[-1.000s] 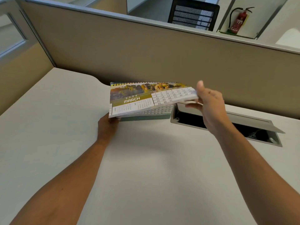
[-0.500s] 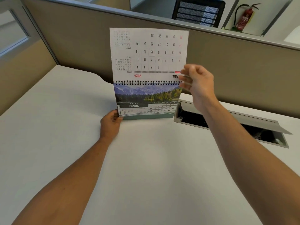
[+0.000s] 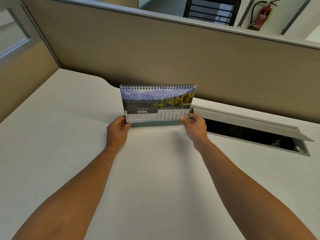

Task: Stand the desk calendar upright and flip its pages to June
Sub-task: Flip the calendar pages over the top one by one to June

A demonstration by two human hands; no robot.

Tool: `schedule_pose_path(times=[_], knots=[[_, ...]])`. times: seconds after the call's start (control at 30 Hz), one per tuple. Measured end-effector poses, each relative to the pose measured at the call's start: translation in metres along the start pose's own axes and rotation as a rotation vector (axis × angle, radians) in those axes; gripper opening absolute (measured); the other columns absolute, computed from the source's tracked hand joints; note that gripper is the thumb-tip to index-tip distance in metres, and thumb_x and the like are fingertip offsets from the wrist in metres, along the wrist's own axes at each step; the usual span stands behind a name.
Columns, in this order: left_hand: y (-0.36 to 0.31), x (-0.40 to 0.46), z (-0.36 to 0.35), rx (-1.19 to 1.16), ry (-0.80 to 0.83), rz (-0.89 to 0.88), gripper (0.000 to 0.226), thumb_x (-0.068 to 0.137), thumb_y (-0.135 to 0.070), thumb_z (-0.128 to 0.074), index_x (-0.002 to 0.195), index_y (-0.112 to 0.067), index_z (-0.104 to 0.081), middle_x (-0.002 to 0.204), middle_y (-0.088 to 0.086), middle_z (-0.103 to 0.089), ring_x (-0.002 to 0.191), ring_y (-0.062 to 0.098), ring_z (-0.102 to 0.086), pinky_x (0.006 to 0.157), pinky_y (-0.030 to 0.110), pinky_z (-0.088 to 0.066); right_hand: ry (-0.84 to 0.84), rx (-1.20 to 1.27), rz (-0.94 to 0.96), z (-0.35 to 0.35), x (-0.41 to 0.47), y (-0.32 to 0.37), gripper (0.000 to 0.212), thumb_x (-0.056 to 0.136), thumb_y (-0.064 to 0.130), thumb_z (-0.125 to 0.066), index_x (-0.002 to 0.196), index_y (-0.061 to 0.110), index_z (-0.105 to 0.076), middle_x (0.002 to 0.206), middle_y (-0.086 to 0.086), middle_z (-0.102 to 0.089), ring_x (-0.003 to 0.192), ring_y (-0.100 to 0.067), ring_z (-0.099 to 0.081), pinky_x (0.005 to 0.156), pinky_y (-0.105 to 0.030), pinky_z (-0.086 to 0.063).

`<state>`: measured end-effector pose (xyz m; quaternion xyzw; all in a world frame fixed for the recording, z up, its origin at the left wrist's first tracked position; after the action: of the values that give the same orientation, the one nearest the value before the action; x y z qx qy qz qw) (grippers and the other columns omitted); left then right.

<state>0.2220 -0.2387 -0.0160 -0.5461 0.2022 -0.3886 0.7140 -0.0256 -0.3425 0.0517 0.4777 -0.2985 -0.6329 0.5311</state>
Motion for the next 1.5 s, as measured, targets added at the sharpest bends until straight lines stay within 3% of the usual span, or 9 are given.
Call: schedule_pose_path(times=[0.27,0.4,0.57,0.73,0.9,1.03,1.2,1.27,1.5], knots=[[-0.001,-0.001,0.0,-0.012,-0.004,0.003,0.024,0.086,-0.001,-0.063,0.11,-0.005,-0.067,0.101,0.002,-0.069,0.084,0.013,-0.065,0.077,0.007,-0.048,-0.104,0.041,0.049,-0.002,0.002,-0.002,0.023,0.085,0.022,-0.076,0.097,0.014,-0.058,0.103,-0.008,-0.069,0.093,-0.022,-0.066,0.084,-0.042,-0.06],[0.0,-0.001,0.001,0.006,-0.002,0.001,0.024,0.087,-0.001,-0.063,0.109,-0.007,-0.067,0.1,0.001,-0.069,0.084,0.014,-0.066,0.076,0.006,-0.048,-0.091,0.026,0.062,0.002,0.0,-0.006,0.024,0.085,0.017,-0.076,0.08,0.018,-0.053,0.098,-0.009,-0.071,0.092,-0.024,-0.069,0.078,-0.038,-0.062],[0.001,0.001,0.001,-0.004,0.002,0.01,0.021,0.086,-0.001,-0.063,0.106,-0.009,-0.067,0.097,0.003,-0.071,0.082,0.014,-0.066,0.077,0.011,-0.05,-0.045,-0.053,0.156,0.01,-0.005,-0.007,0.012,0.089,0.016,-0.071,0.087,0.015,-0.06,0.089,-0.005,-0.073,0.088,-0.02,-0.07,0.072,-0.025,-0.056],[0.003,0.001,0.001,0.014,0.009,0.013,0.022,0.087,-0.001,-0.062,0.106,-0.011,-0.068,0.098,0.0,-0.07,0.085,0.013,-0.066,0.081,0.017,-0.052,-0.037,-0.151,0.233,0.018,-0.015,-0.002,0.008,0.092,0.019,-0.067,0.093,0.015,-0.06,0.089,-0.005,-0.074,0.093,-0.023,-0.07,0.085,-0.042,-0.057],[0.003,-0.001,0.001,0.06,0.004,0.0,0.028,0.087,0.003,-0.057,0.111,-0.009,-0.067,0.105,0.001,-0.069,0.093,0.015,-0.065,0.08,0.014,-0.049,-0.054,-0.286,0.288,0.024,-0.024,-0.001,0.017,0.1,0.028,-0.054,0.088,0.017,-0.058,0.096,-0.004,-0.069,0.094,-0.023,-0.063,0.065,-0.025,-0.045],[0.001,-0.002,0.002,0.082,-0.006,0.001,0.03,0.086,0.005,-0.057,0.109,-0.011,-0.068,0.102,-0.001,-0.071,0.092,0.012,-0.065,0.077,0.014,-0.05,-0.066,-0.417,0.363,0.029,-0.032,0.006,0.027,0.103,0.032,-0.046,0.085,0.016,-0.057,0.09,0.001,-0.066,0.072,-0.008,-0.053,0.051,-0.01,-0.031],[-0.004,-0.004,0.002,-0.079,0.0,0.062,0.015,0.081,0.001,-0.064,0.088,-0.011,-0.068,0.084,0.006,-0.071,0.074,0.013,-0.06,0.068,0.027,-0.049,-0.154,-0.539,0.501,0.041,-0.04,0.025,0.049,0.104,0.04,-0.039,0.058,0.023,-0.044,0.06,0.003,-0.051,0.052,-0.008,-0.042,0.046,-0.022,-0.023],[-0.005,-0.006,0.004,-0.026,0.014,-0.005,0.015,0.081,0.003,-0.067,0.088,-0.011,-0.068,0.086,0.006,-0.071,0.073,0.011,-0.06,0.065,0.02,-0.049,-0.151,-0.513,0.519,0.046,-0.042,0.036,0.052,0.102,0.042,-0.043,0.053,0.027,-0.038,0.051,0.009,-0.045,0.047,-0.008,-0.041,0.042,-0.019,-0.025],[-0.012,-0.01,0.008,-0.057,0.015,-0.055,0.024,0.081,0.004,-0.066,0.089,-0.019,-0.067,0.082,-0.01,-0.068,0.07,-0.008,-0.061,0.065,0.012,-0.047,0.096,-0.139,0.359,0.065,-0.048,0.078,0.053,0.093,0.05,-0.06,0.063,0.006,-0.063,0.046,0.002,-0.055,0.041,-0.013,-0.052,0.055,-0.033,-0.05]])
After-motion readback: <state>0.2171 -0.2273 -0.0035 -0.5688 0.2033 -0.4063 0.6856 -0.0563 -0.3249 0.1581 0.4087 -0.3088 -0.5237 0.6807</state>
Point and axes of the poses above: each hand's wrist, its own x-axis towards the middle knuckle, its own z-axis out of the back of the hand, y = z × x, the point moved 1 cm from there along x, towards the middle knuckle
